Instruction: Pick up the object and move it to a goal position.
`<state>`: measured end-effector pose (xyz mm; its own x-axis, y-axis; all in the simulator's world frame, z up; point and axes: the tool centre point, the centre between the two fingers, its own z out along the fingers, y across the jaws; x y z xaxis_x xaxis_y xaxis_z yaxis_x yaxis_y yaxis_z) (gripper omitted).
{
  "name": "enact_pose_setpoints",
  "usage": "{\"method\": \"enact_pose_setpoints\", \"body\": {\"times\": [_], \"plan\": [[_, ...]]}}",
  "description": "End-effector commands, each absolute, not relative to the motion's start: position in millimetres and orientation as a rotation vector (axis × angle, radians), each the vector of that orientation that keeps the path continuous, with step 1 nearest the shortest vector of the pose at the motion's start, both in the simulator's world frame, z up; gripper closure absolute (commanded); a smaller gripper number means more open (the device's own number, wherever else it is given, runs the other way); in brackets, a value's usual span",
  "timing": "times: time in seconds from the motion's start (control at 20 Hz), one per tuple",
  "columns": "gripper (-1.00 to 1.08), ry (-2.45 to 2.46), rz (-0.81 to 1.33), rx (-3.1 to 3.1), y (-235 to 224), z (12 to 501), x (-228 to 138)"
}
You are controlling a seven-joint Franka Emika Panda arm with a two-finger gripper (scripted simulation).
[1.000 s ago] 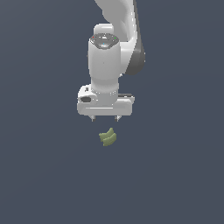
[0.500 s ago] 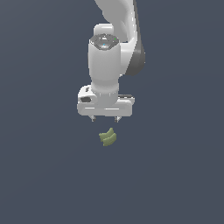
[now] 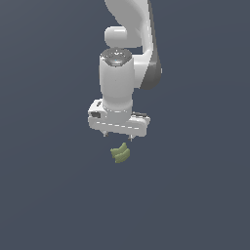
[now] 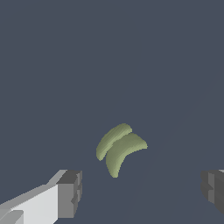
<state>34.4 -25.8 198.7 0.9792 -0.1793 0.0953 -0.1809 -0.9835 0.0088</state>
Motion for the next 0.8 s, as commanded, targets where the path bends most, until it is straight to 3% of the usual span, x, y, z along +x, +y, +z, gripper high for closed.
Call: {"method": "enact_pose_setpoints", "body": {"times": [0.0, 0.75], "plan": [[-0.92, -0.38, 0.136, 3.103, -25, 192, 35], [-0.92, -1.028, 0.057, 2.975, -21, 144, 35]]}}
